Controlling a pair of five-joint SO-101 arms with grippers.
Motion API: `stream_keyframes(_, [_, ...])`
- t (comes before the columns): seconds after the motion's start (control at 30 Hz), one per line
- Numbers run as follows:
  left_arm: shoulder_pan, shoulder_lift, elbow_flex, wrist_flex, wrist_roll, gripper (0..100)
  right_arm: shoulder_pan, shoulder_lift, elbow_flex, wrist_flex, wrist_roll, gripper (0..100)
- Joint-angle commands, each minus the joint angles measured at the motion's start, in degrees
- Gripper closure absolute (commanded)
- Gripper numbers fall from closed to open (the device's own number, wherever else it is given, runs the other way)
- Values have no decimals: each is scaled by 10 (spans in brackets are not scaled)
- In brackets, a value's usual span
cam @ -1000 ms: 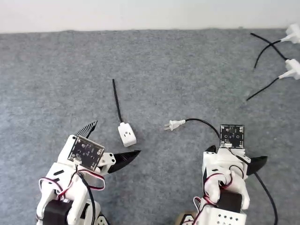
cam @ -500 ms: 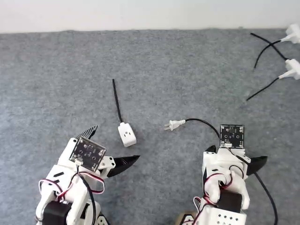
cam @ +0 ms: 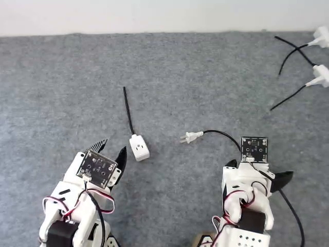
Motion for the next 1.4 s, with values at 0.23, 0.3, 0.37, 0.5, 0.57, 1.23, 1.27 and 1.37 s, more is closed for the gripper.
stream_keyframes(0.23, [0, -8, -17, 4, -68, 802, -25, -5, -31, -3, 9, 438])
stream_keyframes(0.3, [0, -8, -17, 12, -65, 729, -29, -5, -68, 24, 33, 439])
stream_keyframes(0.37, [-10, -7, -16, 15, -58, 664, -38, -5, -113, 51, 70, 439])
stream_keyframes(0.5, [-70, -7, 17, -9, -65, 651, -51, -2, -203, 96, 154, 439])
stream_keyframes(0.57, [-89, -7, 44, -24, -79, 651, -50, 17, -242, 106, 189, 440])
stream_keyframes(1.23, [-127, -7, 93, -56, -23, 651, -260, 772, -538, 233, 267, 440])
stream_keyframes(1.27, [-135, -7, 94, -60, -23, 651, -267, 791, -547, 229, 268, 440])
stream_keyframes(1.37, [-146, -7, 99, -68, -23, 651, -283, 844, -589, 233, 300, 440])
